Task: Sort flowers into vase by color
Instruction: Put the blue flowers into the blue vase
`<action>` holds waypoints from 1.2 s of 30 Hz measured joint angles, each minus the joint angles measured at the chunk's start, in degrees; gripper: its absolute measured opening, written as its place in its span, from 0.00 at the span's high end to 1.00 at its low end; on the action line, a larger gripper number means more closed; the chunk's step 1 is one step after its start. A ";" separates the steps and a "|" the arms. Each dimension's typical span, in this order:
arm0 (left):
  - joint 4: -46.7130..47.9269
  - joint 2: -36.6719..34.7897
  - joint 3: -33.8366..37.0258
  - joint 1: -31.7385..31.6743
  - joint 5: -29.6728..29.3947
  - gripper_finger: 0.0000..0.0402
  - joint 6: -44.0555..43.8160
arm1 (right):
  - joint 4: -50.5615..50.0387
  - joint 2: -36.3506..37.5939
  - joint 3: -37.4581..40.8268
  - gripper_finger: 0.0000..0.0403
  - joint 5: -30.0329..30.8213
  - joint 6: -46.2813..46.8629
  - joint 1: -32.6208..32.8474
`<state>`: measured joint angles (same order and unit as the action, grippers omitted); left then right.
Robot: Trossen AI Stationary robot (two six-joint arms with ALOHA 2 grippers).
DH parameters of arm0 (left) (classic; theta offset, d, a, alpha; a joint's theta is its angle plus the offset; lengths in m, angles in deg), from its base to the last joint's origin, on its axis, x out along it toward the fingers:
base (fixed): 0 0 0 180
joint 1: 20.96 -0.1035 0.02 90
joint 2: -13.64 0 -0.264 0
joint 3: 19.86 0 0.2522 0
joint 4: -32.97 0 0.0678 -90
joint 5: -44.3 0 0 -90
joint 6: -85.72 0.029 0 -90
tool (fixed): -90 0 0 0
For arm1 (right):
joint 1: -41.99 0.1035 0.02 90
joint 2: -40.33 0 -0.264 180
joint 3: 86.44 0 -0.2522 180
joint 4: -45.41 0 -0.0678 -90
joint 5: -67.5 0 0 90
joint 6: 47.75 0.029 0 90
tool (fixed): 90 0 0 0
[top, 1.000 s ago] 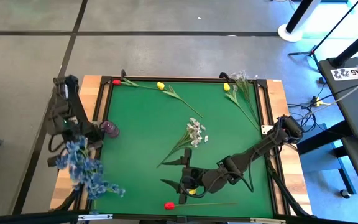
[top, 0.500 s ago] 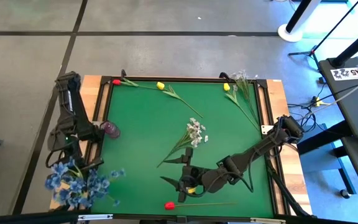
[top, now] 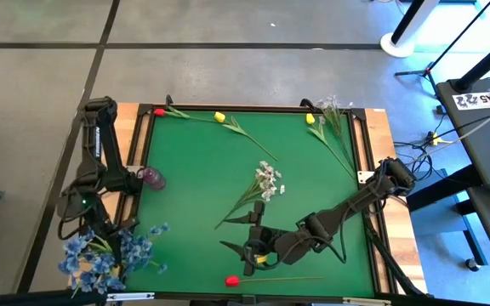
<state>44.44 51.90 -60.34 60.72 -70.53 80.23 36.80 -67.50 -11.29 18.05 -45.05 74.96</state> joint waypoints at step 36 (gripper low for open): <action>31.62 -3.41 -5.51 3.09 4.94 0.68 -50.63 | -0.86 -0.02 0.00 0.37 -0.02 0.00 0.00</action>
<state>76.06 48.49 -65.85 63.81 -65.58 29.61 35.95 -67.52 -11.29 18.04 -45.05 74.96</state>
